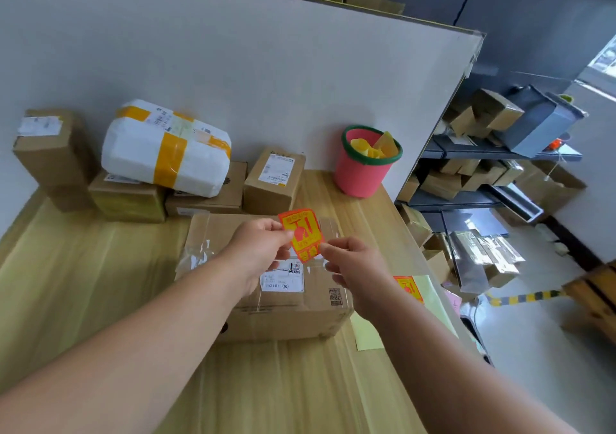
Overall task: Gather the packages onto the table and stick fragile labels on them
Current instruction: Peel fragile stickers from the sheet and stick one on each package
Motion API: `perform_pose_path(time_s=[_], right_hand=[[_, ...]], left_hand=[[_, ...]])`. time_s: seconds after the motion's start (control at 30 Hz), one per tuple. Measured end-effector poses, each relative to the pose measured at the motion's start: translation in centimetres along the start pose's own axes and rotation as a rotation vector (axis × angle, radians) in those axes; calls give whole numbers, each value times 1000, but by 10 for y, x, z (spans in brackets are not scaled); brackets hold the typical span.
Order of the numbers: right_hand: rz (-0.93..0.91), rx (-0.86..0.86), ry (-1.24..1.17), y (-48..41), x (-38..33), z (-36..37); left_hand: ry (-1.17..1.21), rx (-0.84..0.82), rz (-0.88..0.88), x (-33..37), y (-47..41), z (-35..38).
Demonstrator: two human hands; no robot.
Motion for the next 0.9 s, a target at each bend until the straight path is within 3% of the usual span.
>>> perform_pose_path(time_s=[0.1,0.23,0.37,0.47,0.53,0.6,0.67,0.77,0.9], right_hand=[[224,-170,-287,-3,8,11],[227,-205,-475,-21,2,14],[-13,-107,-72,-39,-20,0],[-179,-64,285,-53,-33,-15],[-241,-98,462,-60,-39,-23],[-286,-140,563,-66,-46,-28],[-333,-187,627,-70,-52,-29],[-371,-242,622,-75,-57,-29],[-278,-234,340,-85,-51,-34]], left_hand=[[269,9,-121,-4,-3,10],[291,-55,-189,-9,-6,17],[37,21,-222,-11,-16,8],[-309,140,13,0,-26,1],[-491,111,224,16,-31,5],[-610,11,305,24,-38,15],[-670,-79,275,27,-41,26],[-678,-66,244,27,-47,35],[-478,-13,133,16,-51,40]])
Point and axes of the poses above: each hand's wrist, its own y-axis away from the middle knuckle, its own z-axis out of the palm, x = y × z, the point moved 3 cm from there along -y, towards the middle knuckle, and after that the axes turned 8 degrees about z, right-handed, at the moved point
